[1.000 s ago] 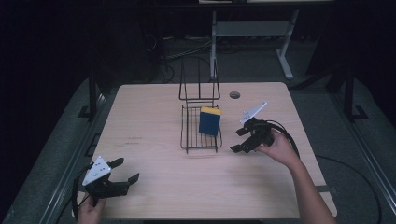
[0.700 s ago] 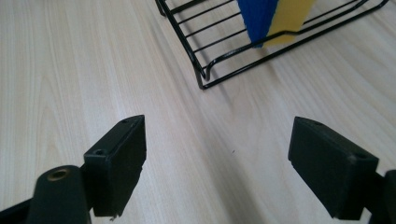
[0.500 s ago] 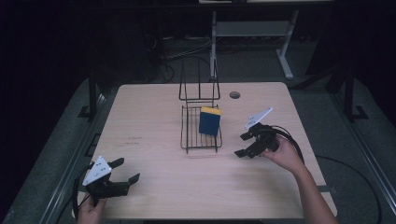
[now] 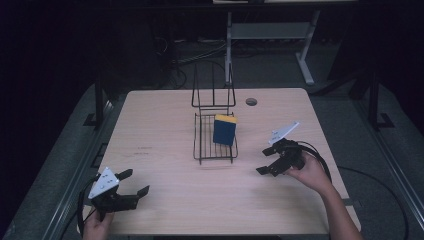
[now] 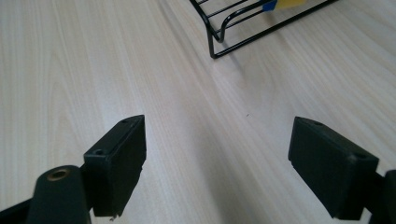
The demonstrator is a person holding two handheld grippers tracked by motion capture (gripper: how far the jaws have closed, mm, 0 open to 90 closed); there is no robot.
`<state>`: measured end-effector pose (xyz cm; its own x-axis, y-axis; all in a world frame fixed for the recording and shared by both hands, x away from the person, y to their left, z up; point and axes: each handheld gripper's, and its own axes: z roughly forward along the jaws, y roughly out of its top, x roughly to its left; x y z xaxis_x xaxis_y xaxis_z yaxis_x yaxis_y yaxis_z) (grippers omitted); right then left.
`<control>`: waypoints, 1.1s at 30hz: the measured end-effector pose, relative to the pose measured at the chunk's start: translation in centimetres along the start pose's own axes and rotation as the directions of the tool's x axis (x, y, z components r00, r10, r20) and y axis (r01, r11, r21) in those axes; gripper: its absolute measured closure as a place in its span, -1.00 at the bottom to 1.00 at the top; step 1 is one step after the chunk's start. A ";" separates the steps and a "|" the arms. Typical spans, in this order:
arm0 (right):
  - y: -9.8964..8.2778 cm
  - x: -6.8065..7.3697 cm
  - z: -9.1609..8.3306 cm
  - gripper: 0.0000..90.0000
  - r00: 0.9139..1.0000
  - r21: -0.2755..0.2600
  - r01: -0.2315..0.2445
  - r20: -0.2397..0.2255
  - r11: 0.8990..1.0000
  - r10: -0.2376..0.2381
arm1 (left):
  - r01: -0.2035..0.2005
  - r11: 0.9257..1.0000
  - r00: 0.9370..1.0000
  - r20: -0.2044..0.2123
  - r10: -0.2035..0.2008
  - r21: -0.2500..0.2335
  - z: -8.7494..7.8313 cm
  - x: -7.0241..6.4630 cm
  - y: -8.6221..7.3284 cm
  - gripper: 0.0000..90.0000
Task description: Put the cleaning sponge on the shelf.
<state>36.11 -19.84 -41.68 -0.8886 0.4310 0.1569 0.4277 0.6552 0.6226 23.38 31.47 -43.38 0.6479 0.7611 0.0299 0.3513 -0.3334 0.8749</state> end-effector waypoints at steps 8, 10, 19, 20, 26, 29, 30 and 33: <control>-1.5 0.3 -0.5 -0.59 1.000 -0.008 -0.019 0.010 1.000 0.019 | 0.002 1.000 1.000 0.001 -0.002 -0.002 0.1 -0.1 0.0 -0.64; -1.8 0.5 -0.6 -0.59 1.000 -0.007 -0.013 0.014 1.000 0.013 | 0.005 1.000 1.000 0.001 -0.005 -0.001 0.0 -0.1 0.0 -0.64; -3.1 1.1 -0.8 -0.59 1.000 -0.018 -0.019 0.013 1.000 0.019 | 0.002 1.000 1.000 0.003 -0.002 0.004 0.1 -0.1 0.0 -0.64; -3.3 1.1 -0.8 -0.59 1.000 -0.017 -0.020 0.015 1.000 0.021 | 0.001 1.000 1.000 0.003 -0.001 0.005 0.1 -0.1 0.0 -0.64; -4.1 1.6 -1.0 -0.59 1.000 -0.026 -0.026 0.011 0.999 0.026 | 0.000 1.000 1.000 0.004 0.000 0.006 0.1 -0.1 0.0 -0.64; -4.5 1.9 -1.1 -0.59 1.000 -0.032 -0.024 0.014 0.999 0.025 | 0.001 1.000 1.000 0.002 -0.001 0.002 0.1 -0.1 0.0 -0.64; -4.7 2.0 -1.1 -0.59 1.000 -0.032 -0.027 0.014 0.999 0.028 | 0.001 1.000 1.000 0.002 -0.001 0.003 0.1 -0.1 0.0 -0.64; -5.1 2.3 -1.2 -0.59 1.000 -0.039 -0.028 0.013 0.999 0.029 | 0.001 1.000 1.000 0.001 -0.001 0.003 0.1 -0.1 0.0 -0.64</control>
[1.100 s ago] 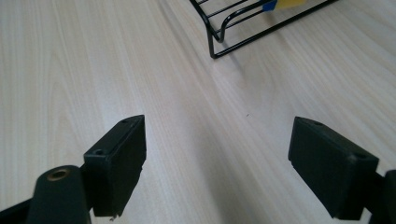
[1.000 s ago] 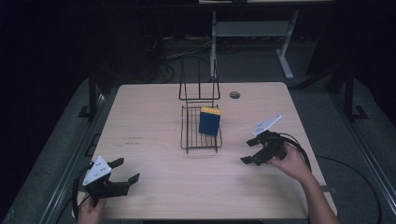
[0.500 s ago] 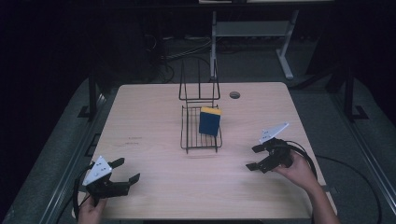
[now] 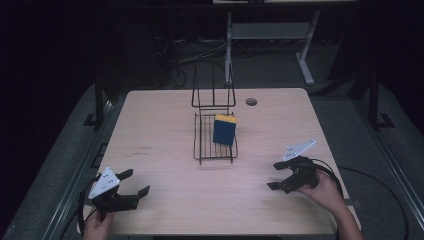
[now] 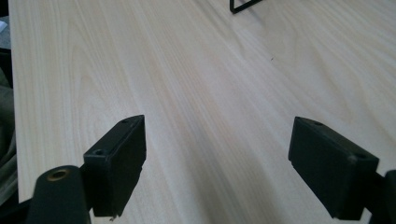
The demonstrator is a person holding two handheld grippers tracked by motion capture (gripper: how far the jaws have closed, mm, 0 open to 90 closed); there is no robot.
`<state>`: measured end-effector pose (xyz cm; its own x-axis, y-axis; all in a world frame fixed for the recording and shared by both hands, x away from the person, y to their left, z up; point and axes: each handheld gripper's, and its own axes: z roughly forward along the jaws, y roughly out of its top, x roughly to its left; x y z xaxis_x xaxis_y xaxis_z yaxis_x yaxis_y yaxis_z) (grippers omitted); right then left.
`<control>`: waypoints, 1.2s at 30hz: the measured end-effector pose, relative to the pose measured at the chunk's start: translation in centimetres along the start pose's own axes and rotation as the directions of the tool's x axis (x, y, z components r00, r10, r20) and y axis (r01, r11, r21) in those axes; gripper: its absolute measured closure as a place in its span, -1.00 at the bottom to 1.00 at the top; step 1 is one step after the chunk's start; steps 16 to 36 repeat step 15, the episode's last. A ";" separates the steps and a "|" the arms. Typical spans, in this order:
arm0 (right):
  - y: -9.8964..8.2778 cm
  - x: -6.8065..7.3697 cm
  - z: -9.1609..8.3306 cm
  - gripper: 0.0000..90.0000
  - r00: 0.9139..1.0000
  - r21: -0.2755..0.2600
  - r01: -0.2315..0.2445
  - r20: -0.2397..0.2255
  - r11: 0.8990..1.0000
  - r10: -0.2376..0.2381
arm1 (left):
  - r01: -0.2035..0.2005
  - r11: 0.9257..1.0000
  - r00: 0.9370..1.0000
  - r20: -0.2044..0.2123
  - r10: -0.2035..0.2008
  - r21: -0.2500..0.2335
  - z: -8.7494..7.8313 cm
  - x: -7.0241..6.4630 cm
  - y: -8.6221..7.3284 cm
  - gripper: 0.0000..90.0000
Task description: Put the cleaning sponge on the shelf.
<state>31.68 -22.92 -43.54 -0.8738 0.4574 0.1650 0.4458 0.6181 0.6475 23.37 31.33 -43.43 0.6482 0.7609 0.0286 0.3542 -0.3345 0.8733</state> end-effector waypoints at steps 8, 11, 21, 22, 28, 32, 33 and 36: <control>-1.3 0.5 -0.3 -0.59 1.000 -0.011 -0.014 0.009 1.000 0.014 | -0.001 1.000 1.000 0.000 0.001 0.000 0.0 0.0 0.0 -0.64; -2.0 0.9 -0.4 -0.59 0.999 -0.020 -0.028 0.024 0.999 0.028 | -0.004 1.000 1.000 0.000 0.004 0.001 0.1 0.0 0.0 -0.64; -3.2 2.0 -0.7 -0.59 0.998 -0.060 -0.043 0.049 0.997 0.046 | -0.004 1.000 1.000 0.000 0.004 0.001 0.1 0.0 0.0 -0.64; -3.2 2.0 -0.7 -0.59 0.998 -0.060 -0.043 0.049 0.997 0.046 | -0.004 1.000 1.000 0.000 0.004 0.001 0.1 0.0 0.0 -0.64; -3.2 2.0 -0.7 -0.59 0.998 -0.060 -0.043 0.049 0.997 0.046 | -0.004 1.000 1.000 0.000 0.004 0.001 0.1 0.0 0.0 -0.64; -3.2 2.0 -0.7 -0.59 0.998 -0.060 -0.043 0.049 0.997 0.046 | -0.004 1.000 1.000 0.000 0.004 0.001 0.1 0.0 0.0 -0.64; -3.2 2.0 -0.7 -0.59 0.998 -0.060 -0.043 0.049 0.997 0.046 | -0.004 1.000 1.000 0.000 0.004 0.001 0.1 0.0 0.0 -0.64; -3.2 2.0 -0.7 -0.59 0.998 -0.060 -0.043 0.049 0.997 0.046 | -0.004 1.000 1.000 0.000 0.004 0.001 0.1 0.0 0.0 -0.64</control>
